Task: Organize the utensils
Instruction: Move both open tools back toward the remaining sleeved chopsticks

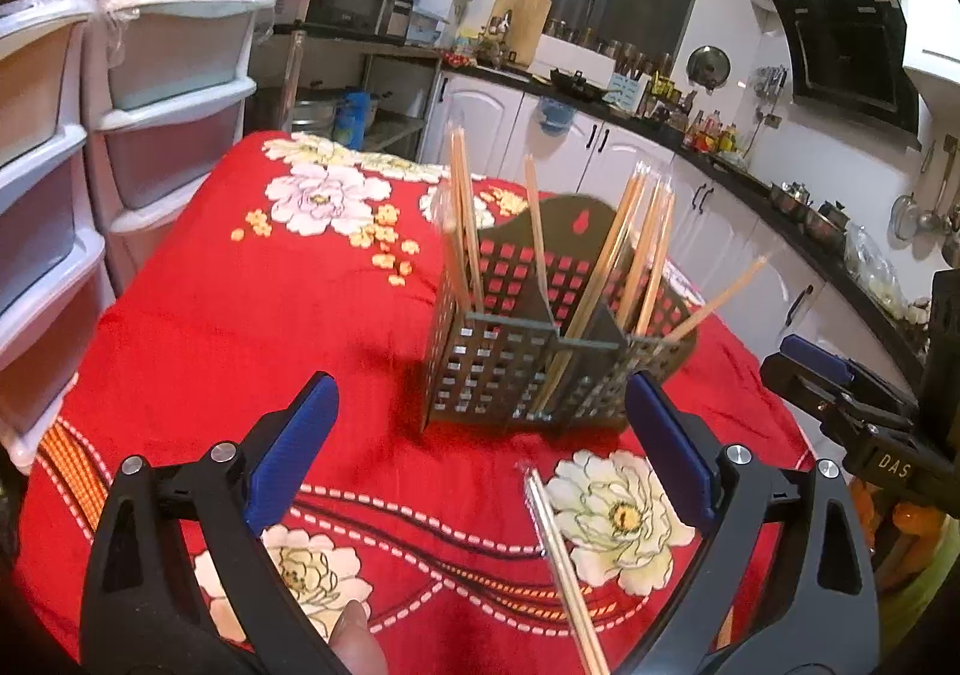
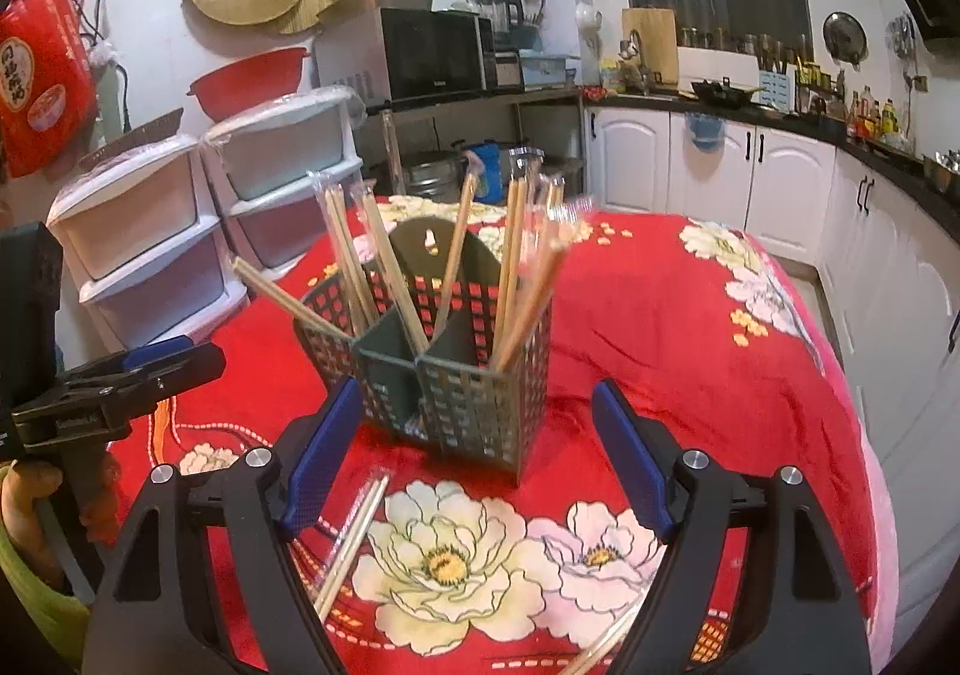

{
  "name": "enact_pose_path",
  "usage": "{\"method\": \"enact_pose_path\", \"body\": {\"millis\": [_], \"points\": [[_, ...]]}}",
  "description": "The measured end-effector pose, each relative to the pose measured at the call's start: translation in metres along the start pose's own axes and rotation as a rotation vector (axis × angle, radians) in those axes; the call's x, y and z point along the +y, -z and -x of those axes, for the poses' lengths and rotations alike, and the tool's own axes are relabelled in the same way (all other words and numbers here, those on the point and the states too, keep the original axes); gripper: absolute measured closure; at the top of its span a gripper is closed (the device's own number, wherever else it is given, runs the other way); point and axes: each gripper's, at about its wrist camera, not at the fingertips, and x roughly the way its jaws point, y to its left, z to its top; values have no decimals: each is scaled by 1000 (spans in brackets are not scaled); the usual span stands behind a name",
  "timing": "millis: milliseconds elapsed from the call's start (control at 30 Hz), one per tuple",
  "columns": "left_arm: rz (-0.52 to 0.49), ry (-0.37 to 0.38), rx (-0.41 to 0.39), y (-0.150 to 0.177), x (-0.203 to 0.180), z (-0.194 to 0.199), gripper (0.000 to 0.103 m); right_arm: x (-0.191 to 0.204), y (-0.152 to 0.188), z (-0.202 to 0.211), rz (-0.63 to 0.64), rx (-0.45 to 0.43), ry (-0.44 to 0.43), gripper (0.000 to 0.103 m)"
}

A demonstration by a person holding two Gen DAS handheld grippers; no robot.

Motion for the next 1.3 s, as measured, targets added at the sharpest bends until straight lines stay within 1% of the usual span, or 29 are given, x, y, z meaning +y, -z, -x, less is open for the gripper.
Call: {"method": "enact_pose_path", "body": {"millis": [300,533,867,900,967,1067,1100,1133,1233,1300], "points": [[-8,13,48,23,-2,-15,15,-9,22,-3,-19,50,28,27],[-25,20,115,40,-8,-35,15,-21,43,-4,-43,90,52,27],[-32,52,213,57,-21,-63,16,-50,75,-7,-105,180,84,27],[-31,54,223,59,-21,-65,16,-53,78,-8,-111,186,85,27],[-34,54,256,62,-24,-72,23,-59,84,-10,-118,208,93,27],[-41,59,290,66,-30,-79,28,-65,92,-15,-127,242,98,27],[-39,62,301,67,-30,-82,34,-67,94,-17,-131,252,101,27],[-35,69,319,69,-32,-85,37,-69,96,-20,-139,267,104,27],[-43,64,346,70,-36,-92,39,-74,100,-27,-171,298,94,27],[-64,46,350,70,-39,-95,43,-78,104,-34,-182,327,100,27]]}}
